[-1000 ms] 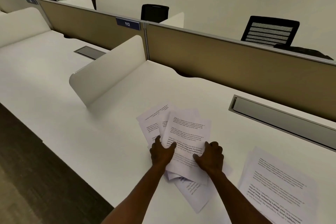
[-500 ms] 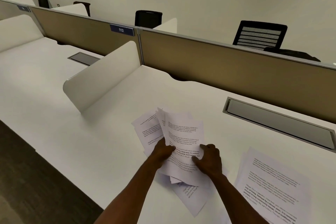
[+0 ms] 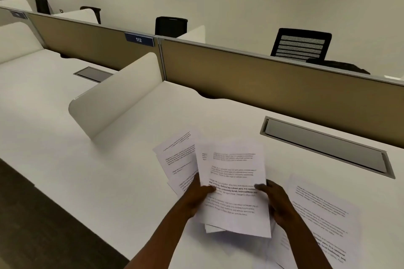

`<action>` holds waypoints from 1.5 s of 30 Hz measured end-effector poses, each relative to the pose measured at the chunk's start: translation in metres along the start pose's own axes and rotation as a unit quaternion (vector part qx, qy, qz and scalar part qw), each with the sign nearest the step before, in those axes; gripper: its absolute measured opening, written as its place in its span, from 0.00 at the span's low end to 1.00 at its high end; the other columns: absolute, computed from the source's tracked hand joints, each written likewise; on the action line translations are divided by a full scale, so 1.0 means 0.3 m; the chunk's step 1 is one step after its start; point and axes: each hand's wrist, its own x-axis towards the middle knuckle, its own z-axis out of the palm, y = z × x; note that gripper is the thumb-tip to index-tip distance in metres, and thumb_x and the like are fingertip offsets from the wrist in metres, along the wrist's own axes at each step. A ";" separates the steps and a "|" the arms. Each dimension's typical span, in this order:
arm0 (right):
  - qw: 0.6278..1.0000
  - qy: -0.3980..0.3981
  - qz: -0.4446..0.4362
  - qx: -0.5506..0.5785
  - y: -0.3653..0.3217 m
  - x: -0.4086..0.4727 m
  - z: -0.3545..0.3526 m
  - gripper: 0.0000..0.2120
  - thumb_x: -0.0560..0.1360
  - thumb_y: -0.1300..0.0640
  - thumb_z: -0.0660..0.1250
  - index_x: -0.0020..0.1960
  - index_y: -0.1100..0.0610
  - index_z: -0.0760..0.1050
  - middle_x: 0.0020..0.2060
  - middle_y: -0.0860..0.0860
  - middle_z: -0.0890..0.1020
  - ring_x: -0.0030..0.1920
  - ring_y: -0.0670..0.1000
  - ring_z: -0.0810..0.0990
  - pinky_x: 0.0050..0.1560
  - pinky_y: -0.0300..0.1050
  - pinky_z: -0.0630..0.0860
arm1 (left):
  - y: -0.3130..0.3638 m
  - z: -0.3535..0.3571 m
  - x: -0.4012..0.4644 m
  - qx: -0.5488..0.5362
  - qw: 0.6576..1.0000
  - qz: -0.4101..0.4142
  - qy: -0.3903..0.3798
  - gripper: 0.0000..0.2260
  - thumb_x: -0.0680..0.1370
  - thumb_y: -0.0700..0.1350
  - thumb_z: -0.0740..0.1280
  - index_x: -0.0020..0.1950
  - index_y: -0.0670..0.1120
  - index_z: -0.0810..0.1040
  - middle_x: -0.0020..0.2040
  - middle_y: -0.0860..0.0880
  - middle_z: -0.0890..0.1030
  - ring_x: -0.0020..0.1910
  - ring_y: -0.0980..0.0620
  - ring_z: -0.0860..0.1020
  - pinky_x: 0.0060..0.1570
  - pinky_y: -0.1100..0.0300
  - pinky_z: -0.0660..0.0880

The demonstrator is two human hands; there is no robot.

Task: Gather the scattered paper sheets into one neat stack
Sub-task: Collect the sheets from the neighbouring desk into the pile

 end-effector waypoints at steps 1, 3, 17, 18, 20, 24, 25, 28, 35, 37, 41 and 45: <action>0.999 0.012 -0.012 -0.032 0.004 -0.004 -0.011 0.16 0.73 0.62 0.70 0.60 0.53 0.79 0.52 0.56 0.86 0.45 0.57 0.86 0.39 0.48 0.81 | -0.018 0.004 -0.006 0.016 1.000 0.000 0.008 0.34 0.73 0.35 0.73 0.75 0.52 0.64 0.68 0.48 0.77 0.62 0.49 0.78 0.53 0.56 0.79; 0.997 0.002 -0.028 -0.076 0.017 -0.013 -0.026 0.17 0.74 0.65 0.68 0.62 0.56 0.76 0.55 0.57 0.84 0.50 0.57 0.84 0.46 0.51 0.81 | -0.045 0.018 -0.018 0.047 0.999 -0.004 0.021 0.35 0.74 0.34 0.72 0.75 0.54 0.61 0.69 0.48 0.74 0.62 0.49 0.76 0.57 0.53 0.78; 0.873 0.023 -0.221 -0.434 -0.029 0.061 0.093 0.13 0.80 0.50 0.62 0.59 0.58 0.74 0.54 0.56 0.81 0.52 0.55 0.79 0.49 0.42 0.72 | -0.138 0.049 -0.149 0.181 0.953 -0.020 0.241 0.33 0.75 0.43 0.72 0.76 0.50 0.62 0.70 0.46 0.74 0.66 0.48 0.73 0.65 0.53 0.73; 0.861 0.015 -0.208 -0.463 -0.022 0.077 0.109 0.15 0.80 0.50 0.62 0.62 0.58 0.73 0.56 0.57 0.80 0.55 0.56 0.78 0.52 0.44 0.72 | -0.134 0.051 -0.151 0.228 0.938 -0.039 0.260 0.36 0.75 0.46 0.72 0.79 0.47 0.57 0.74 0.44 0.68 0.72 0.44 0.67 0.71 0.50 0.67; 0.840 0.014 -0.189 -0.508 -0.003 0.097 0.139 0.18 0.79 0.49 0.63 0.64 0.58 0.71 0.60 0.57 0.77 0.60 0.56 0.75 0.56 0.46 0.72 | -0.117 0.054 -0.153 0.257 0.921 -0.056 0.288 0.40 0.75 0.50 0.72 0.80 0.46 0.53 0.76 0.43 0.63 0.74 0.41 0.60 0.72 0.48 0.63; 0.843 0.035 -0.172 -0.508 0.011 0.090 0.190 0.26 0.75 0.44 0.66 0.68 0.56 0.68 0.61 0.55 0.77 0.62 0.56 0.74 0.58 0.48 0.73 | -0.102 0.056 -0.139 0.226 0.923 -0.052 0.307 0.41 0.75 0.49 0.73 0.81 0.47 0.52 0.77 0.43 0.60 0.74 0.40 0.60 0.73 0.47 0.64; 0.844 0.038 -0.170 -0.506 0.014 0.085 0.200 0.28 0.74 0.44 0.67 0.69 0.56 0.67 0.61 0.55 0.77 0.62 0.57 0.75 0.58 0.48 0.73 | -0.103 0.055 -0.138 0.209 0.926 -0.046 0.312 0.42 0.74 0.48 0.73 0.81 0.46 0.52 0.77 0.43 0.60 0.74 0.40 0.61 0.72 0.46 0.65; 0.857 0.054 -0.157 -0.487 0.020 0.067 0.223 0.32 0.72 0.43 0.69 0.71 0.57 0.65 0.61 0.57 0.77 0.62 0.58 0.76 0.59 0.48 0.73 | -0.105 0.049 -0.141 0.166 0.929 -0.039 0.328 0.42 0.75 0.45 0.73 0.81 0.46 0.50 0.78 0.42 0.55 0.73 0.39 0.62 0.71 0.45 0.68; 0.933 0.061 -0.071 -0.347 0.008 0.062 0.221 0.27 0.69 0.50 0.76 0.63 0.57 0.73 0.58 0.56 0.81 0.57 0.57 0.80 0.56 0.48 0.76 | -0.080 0.015 -0.132 0.105 0.931 -0.056 0.345 0.42 0.75 0.46 0.73 0.81 0.46 0.50 0.75 0.40 0.64 0.74 0.39 0.62 0.73 0.43 0.64; 0.943 0.041 -0.058 -0.325 0.003 0.060 0.213 0.22 0.68 0.54 0.75 0.60 0.57 0.76 0.56 0.55 0.82 0.55 0.57 0.81 0.56 0.51 0.78 | -0.075 -0.002 -0.123 0.078 0.935 -0.072 0.340 0.41 0.76 0.47 0.72 0.81 0.47 0.50 0.74 0.41 0.67 0.74 0.39 0.61 0.72 0.44 0.65; 0.959 -0.019 -0.055 -0.276 0.005 0.040 0.195 0.17 0.72 0.62 0.70 0.60 0.57 0.78 0.57 0.53 0.82 0.51 0.53 0.80 0.53 0.47 0.78 | -0.085 -0.015 -0.115 0.070 0.933 -0.071 0.345 0.38 0.76 0.47 0.73 0.80 0.46 0.55 0.73 0.41 0.69 0.72 0.40 0.66 0.70 0.45 0.68; 0.981 -0.085 -0.067 -0.163 0.004 -0.007 0.159 0.25 0.69 0.63 0.68 0.66 0.57 0.73 0.59 0.56 0.81 0.56 0.59 0.82 0.59 0.58 0.79 | -0.103 0.013 -0.132 0.077 0.936 -0.035 0.343 0.36 0.75 0.45 0.74 0.78 0.48 0.59 0.71 0.41 0.68 0.65 0.41 0.73 0.56 0.52 0.76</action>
